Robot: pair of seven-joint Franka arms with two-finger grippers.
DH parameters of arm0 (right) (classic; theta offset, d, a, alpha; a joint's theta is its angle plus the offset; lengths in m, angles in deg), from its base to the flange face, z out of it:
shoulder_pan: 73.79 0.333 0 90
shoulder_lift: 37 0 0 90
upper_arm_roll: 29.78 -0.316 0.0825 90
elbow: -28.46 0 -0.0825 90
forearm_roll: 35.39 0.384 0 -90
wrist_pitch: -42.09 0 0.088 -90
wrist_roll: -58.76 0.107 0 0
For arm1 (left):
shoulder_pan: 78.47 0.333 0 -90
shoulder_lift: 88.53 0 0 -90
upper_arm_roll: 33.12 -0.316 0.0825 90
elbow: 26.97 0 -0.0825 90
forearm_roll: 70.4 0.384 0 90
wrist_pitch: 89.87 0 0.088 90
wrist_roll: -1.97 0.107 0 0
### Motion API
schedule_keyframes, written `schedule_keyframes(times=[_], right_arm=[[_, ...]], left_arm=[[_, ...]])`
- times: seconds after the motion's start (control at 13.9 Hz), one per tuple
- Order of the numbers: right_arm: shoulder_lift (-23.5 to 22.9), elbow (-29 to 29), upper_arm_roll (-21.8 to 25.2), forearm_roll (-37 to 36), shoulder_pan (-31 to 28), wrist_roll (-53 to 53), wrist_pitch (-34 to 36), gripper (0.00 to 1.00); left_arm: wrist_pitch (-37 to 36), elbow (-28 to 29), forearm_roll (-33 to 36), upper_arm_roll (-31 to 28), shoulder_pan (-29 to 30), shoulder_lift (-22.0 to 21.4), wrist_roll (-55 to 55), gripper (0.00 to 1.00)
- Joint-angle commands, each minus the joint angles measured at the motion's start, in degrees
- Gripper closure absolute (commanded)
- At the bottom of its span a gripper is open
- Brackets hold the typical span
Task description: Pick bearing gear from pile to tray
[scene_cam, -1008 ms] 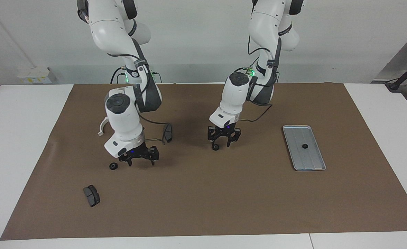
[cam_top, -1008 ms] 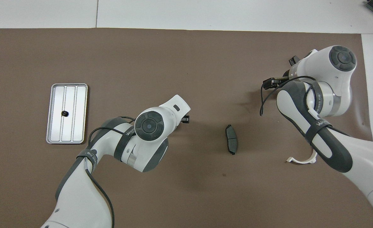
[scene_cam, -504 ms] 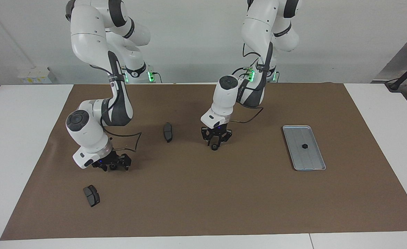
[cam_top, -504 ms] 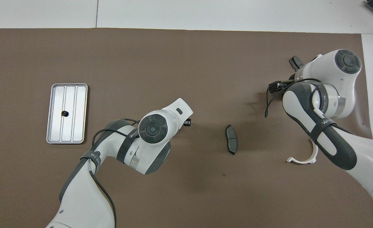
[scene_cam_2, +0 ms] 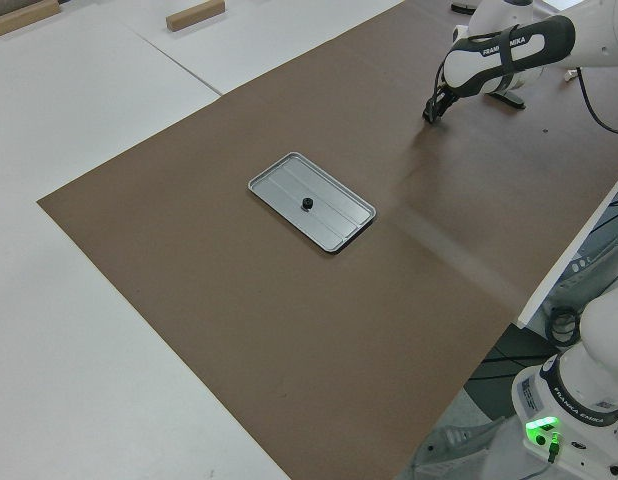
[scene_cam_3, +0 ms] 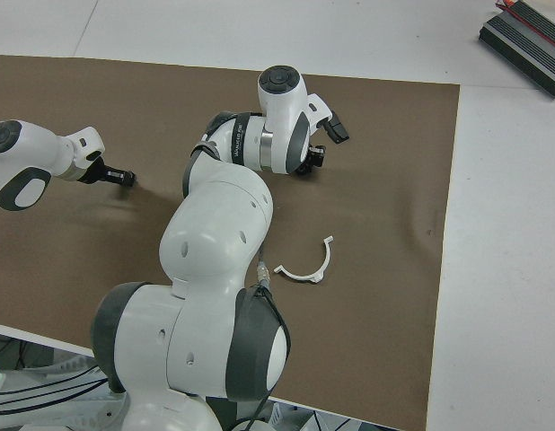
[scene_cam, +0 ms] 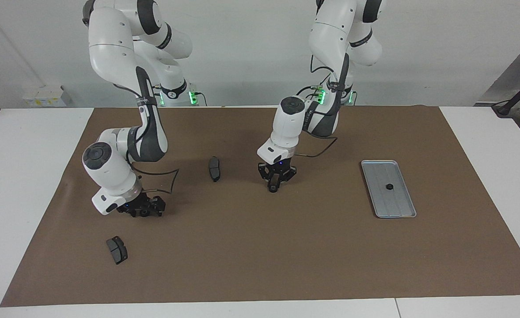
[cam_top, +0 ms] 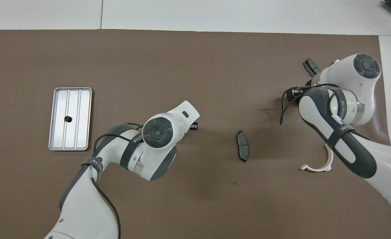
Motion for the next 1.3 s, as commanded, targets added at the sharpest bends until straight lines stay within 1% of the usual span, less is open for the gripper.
schedule_keyframes(times=[0.0, 0.07, 0.14, 0.29, 0.43, 0.58, 0.65, 0.72, 0.79, 0.94, 1.08, 1.22], right_arm=[[1.0, 1.0, -0.8, 0.9, -0.9, -1.8, 1.3, 1.00], [1.2, 0.8, -0.8, 0.9, -0.9, -1.8, 1.5, 1.00], [1.6, 0.7, -0.8, 0.9, -0.8, -1.8, 1.6, 1.00], [2.0, -0.6, -0.8, 0.9, -0.1, -1.1, 3.0, 1.00], [2.3, -1.9, -1.4, 0.9, 1.0, 1.9, 4.2, 1.00], [2.4, -3.1, -1.4, 0.9, 5.4, 8.6, 4.3, 1.00], [2.3, -3.6, -1.4, 0.9, 7.3, 13.4, 4.4, 1.00], [2.3, -4.3, -1.4, 0.9, 9.3, 17.6, 4.5, 1.00], [2.3, -4.8, -1.4, 0.9, 11.3, 21.7, 4.3, 1.00], [2.1, -5.2, -1.4, 1.2, 16.2, 30.9, 2.7, 1.00], [1.1, -5.5, -1.4, 1.1, 21.6, 39.7, 0.1, 1.00], [-0.4, -7.5, -1.4, 0.7, 25.2, 45.6, -1.7, 1.00]], left_arm=[[-8.9, -6.5, -0.4, -0.2, 5.8, 0.3, 0.7, 0.94], [-12.0, -8.7, -0.4, -0.1, 8.8, 0.3, 1.0, 0.94], [-14.1, -9.5, -0.4, 0.0, 11.9, -0.4, 1.8, 0.94], [-15.4, -8.9, -0.5, 0.0, 17.3, -2.3, 4.8, 0.94], [-19.0, -8.6, -0.5, 0.0, 22.8, -3.4, 13.0, 0.94], [-23.6, -7.4, -0.5, -0.1, 29.0, -5.0, 25.2, 0.94], [-24.8, -6.1, -0.5, -0.1, 31.5, -6.0, 29.9, 0.92], [-25.3, -4.4, -0.5, -0.1, 33.5, -7.0, 34.1, 0.85], [-25.3, -2.3, -0.5, -0.1, 35.4, -8.0, 38.0, 0.84], [-25.0, 1.3, -0.5, -0.1, 37.2, -9.6, 42.8, 0.84], [-24.4, 3.3, -0.5, -0.1, 37.0, -10.2, 42.7, 0.84], [-24.2, 4.2, -0.5, -0.1, 36.5, -10.6, 42.3, 0.82]])
